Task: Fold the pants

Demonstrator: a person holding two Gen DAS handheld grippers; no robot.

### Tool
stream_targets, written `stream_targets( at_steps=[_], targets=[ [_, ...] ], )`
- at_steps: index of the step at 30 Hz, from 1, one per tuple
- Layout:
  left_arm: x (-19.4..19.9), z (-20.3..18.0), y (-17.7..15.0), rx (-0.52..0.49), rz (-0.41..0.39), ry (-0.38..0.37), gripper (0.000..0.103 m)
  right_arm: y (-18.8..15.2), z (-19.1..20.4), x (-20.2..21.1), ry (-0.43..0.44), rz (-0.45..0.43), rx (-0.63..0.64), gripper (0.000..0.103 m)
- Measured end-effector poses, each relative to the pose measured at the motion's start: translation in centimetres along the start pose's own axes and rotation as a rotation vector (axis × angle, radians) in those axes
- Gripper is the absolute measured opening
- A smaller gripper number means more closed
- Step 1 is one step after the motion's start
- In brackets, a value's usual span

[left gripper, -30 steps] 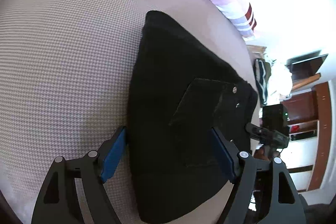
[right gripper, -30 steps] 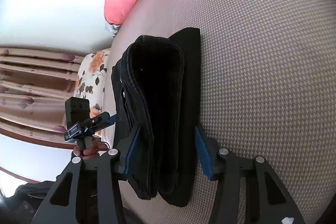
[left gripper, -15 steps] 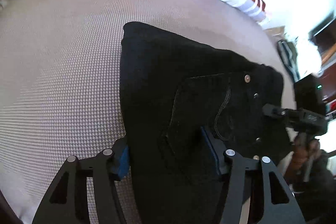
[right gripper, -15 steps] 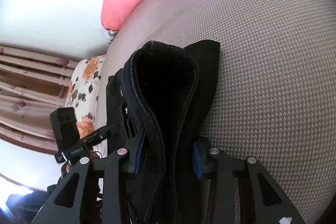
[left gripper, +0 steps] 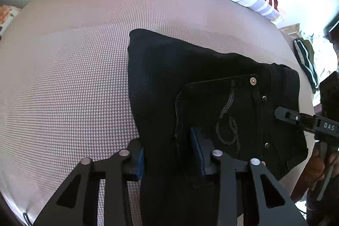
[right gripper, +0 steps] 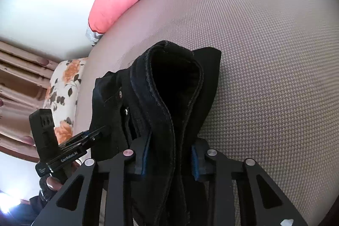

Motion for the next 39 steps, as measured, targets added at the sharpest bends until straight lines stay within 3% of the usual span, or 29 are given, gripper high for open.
stream_targets(
  at_steps=[8, 21, 33, 39],
  targets=[
    [1.6, -0.2, 0.0, -0.007, -0.022, -0.001, 0.021, -0.5, 2.6, 1.0, -0.018, -0.032, 0.024, 0.023],
    [4.1, -0.8, 2.4, 0.003, -0.088, -0.036, 0.019, 0.5, 4.9, 0.9, 0.027, -0.031, 0.038, 0.022],
    [4.2, 2.1, 10.5, 0.013, -0.185, 0.018, 0.019, 8.8, 8.0, -1.7, 0.060, -0.061, 0.098, 0.022],
    [3.0, 3.9, 14.5, 0.026, -0.194, 0.047, 0.019, 13.0, 8.9, -4.1, 0.051, -0.045, 0.119, 0.022]
  ],
)
Point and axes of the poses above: each gripper's, at about its wrist camera, not at the fingertips, and x roughly against the way its jaws point, z to its left, y to its top, the point moved 1 cm from there along -x, roughly the way its jaws point, and after that the axes turned 2 degrees about y, right-handed, at the moved point
